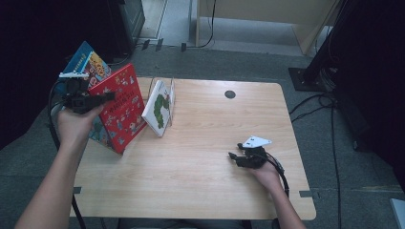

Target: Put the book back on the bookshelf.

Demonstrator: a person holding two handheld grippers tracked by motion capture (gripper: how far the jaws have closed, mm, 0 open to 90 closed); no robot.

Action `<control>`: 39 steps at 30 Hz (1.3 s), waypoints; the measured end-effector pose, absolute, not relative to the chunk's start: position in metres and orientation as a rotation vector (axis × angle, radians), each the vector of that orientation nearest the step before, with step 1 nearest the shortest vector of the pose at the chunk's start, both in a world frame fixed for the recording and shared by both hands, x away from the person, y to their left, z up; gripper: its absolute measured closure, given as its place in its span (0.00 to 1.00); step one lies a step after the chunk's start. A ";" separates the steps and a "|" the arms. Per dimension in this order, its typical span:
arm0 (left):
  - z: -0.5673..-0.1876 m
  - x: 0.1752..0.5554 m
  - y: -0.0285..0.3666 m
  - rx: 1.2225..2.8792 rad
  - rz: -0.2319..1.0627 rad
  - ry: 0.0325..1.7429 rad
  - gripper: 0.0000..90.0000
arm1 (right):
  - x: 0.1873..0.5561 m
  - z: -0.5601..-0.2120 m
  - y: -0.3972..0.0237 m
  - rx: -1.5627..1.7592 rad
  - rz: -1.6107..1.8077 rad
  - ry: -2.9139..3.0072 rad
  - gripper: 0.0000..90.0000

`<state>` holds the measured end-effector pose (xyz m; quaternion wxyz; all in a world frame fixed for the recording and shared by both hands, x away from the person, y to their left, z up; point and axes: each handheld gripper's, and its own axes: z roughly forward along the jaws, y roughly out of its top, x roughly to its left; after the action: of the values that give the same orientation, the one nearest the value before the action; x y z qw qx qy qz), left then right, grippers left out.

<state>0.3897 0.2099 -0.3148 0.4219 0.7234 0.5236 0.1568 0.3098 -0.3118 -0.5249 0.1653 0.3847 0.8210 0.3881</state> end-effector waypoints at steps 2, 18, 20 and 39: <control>-0.315 0.394 0.209 1.799 0.403 1.308 0.89 | 0.310 -0.525 -0.312 1.098 1.105 2.337 0.47; -0.320 0.411 0.207 1.863 0.320 1.343 0.87 | 0.309 -0.525 -0.311 1.112 1.097 2.326 0.47; -0.317 0.411 0.206 1.896 0.300 1.350 0.86 | 0.308 -0.525 -0.311 1.113 1.097 2.325 0.47; -0.305 0.427 0.202 2.126 0.167 1.427 0.85 | 0.308 -0.525 -0.311 1.114 1.097 2.322 0.47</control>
<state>0.4268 0.2022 -0.3052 0.2836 0.7945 0.5333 0.0625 0.3081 -0.3106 -0.5250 0.1703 0.3921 0.8174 0.3861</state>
